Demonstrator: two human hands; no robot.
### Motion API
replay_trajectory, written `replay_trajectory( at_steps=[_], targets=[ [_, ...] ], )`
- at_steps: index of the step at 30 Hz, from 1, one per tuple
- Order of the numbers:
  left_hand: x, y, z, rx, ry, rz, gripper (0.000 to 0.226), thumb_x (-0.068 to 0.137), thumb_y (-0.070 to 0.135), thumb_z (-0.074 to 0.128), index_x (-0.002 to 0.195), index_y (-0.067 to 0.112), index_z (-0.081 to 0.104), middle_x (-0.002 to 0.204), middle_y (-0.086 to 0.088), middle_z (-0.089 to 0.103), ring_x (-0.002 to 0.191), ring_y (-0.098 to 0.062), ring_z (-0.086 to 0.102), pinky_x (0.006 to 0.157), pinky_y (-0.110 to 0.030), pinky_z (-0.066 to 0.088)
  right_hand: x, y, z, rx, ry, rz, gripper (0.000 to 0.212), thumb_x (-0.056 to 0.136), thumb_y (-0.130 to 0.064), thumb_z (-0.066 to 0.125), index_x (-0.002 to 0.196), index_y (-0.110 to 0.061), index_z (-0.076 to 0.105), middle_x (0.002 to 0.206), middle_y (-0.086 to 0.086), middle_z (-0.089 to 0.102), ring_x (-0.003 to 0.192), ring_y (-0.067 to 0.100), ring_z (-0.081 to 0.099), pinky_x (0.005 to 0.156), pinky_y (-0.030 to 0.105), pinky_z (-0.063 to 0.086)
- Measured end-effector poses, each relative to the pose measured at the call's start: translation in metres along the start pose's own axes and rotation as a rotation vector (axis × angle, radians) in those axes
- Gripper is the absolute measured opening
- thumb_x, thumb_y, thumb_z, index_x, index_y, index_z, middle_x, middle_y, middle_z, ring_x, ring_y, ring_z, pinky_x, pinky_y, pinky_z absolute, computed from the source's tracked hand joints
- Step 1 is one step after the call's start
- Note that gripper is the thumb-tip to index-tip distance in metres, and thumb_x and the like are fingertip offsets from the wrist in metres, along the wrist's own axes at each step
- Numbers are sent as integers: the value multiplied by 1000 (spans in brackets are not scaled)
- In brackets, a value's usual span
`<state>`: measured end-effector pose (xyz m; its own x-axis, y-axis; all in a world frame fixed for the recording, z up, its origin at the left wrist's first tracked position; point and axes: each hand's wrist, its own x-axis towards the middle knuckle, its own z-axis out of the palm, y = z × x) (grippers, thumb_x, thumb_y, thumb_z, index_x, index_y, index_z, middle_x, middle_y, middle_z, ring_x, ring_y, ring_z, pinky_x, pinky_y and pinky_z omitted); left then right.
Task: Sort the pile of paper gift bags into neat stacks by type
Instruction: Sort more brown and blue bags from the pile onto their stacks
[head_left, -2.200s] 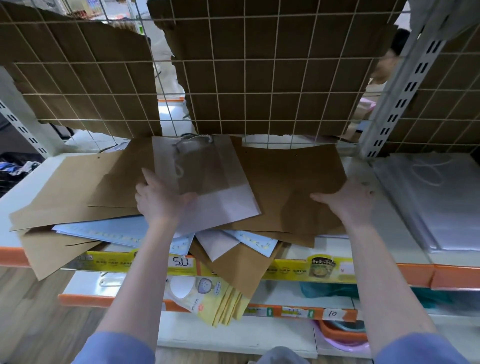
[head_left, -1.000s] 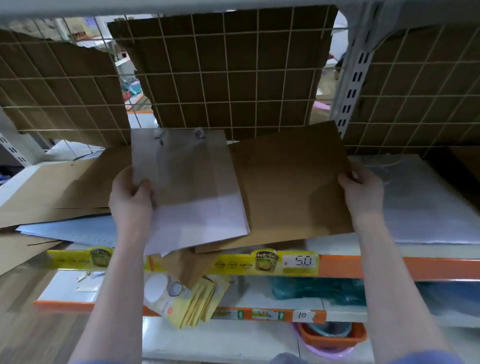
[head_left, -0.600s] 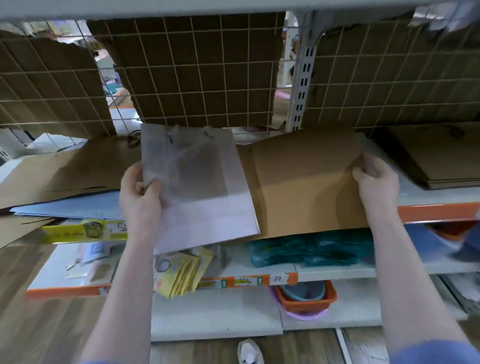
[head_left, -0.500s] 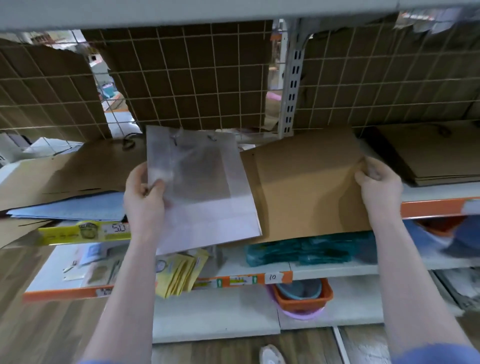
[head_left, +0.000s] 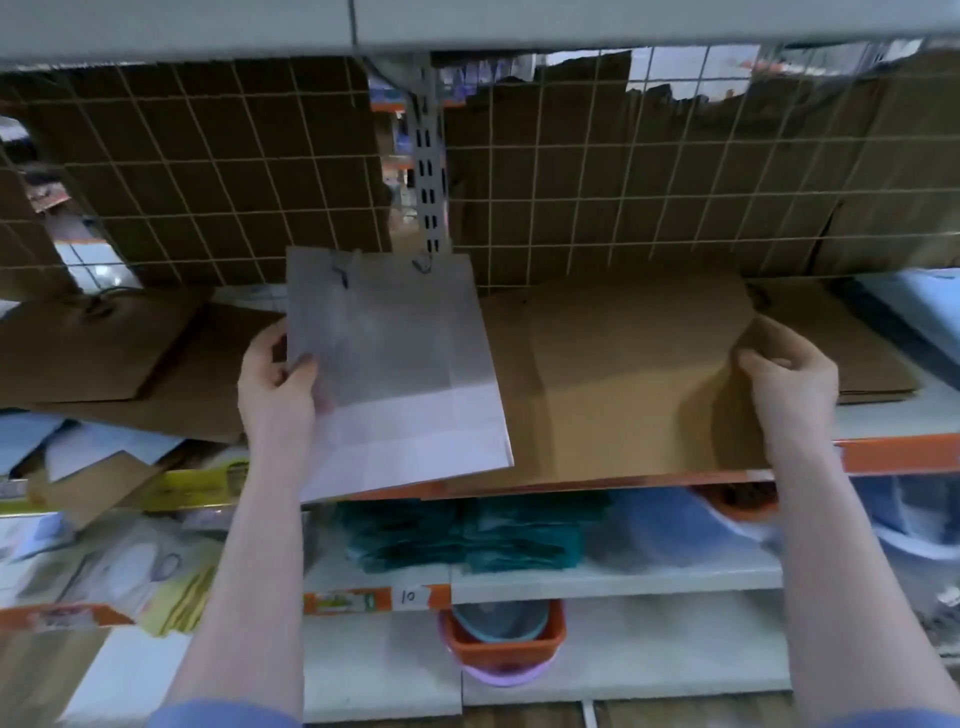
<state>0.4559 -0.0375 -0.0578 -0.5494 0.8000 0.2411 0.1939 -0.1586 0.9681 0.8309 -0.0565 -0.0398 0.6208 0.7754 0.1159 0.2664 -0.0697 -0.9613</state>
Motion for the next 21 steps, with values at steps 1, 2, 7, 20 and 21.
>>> replay_trajectory(
  at_steps=[1, 2, 7, 20, 21],
  targets=[
    [-5, -1, 15, -11, 11, -19, 42, 92, 10, 51, 132, 21, 49, 111, -1, 57, 87, -14, 56, 66, -17, 45, 17, 3, -13, 2, 6, -1, 39, 91, -16, 54, 129, -25, 56, 124, -1, 61, 119, 20, 52, 104, 37, 40],
    [-10, 0, 28, -18, 16, -38, 42, 91, 10, 52, 131, 21, 50, 112, -4, 59, 89, -18, 57, 67, -19, 46, 32, 6, -26, -4, 11, -1, 39, 92, -15, 54, 130, -25, 56, 124, 0, 61, 118, 20, 53, 102, 34, 40],
    [-22, -2, 75, 33, 2, -72, 49, 81, 23, 55, 130, 23, 51, 124, -14, 60, 105, -36, 60, 79, -42, 51, 93, 17, -72, -35, 32, -10, 39, 90, -15, 53, 128, -24, 57, 125, 1, 61, 117, 22, 53, 97, 28, 37],
    [-2, -26, 150, 240, -99, -141, 42, 92, 5, 46, 134, 15, 46, 98, -15, 59, 57, -16, 50, 47, -22, 46, 148, 48, -80, -54, 45, 97, 42, 90, -19, 54, 132, -26, 53, 132, 4, 57, 121, 27, 51, 107, 44, 38],
    [-1, -28, 153, 256, -109, -140, 43, 92, 6, 47, 134, 14, 46, 99, -16, 61, 56, -17, 52, 50, -25, 45, 152, 48, -80, -55, 44, 106, 42, 91, -20, 53, 133, -26, 52, 133, 4, 56, 121, 27, 51, 107, 44, 37]
  ],
)
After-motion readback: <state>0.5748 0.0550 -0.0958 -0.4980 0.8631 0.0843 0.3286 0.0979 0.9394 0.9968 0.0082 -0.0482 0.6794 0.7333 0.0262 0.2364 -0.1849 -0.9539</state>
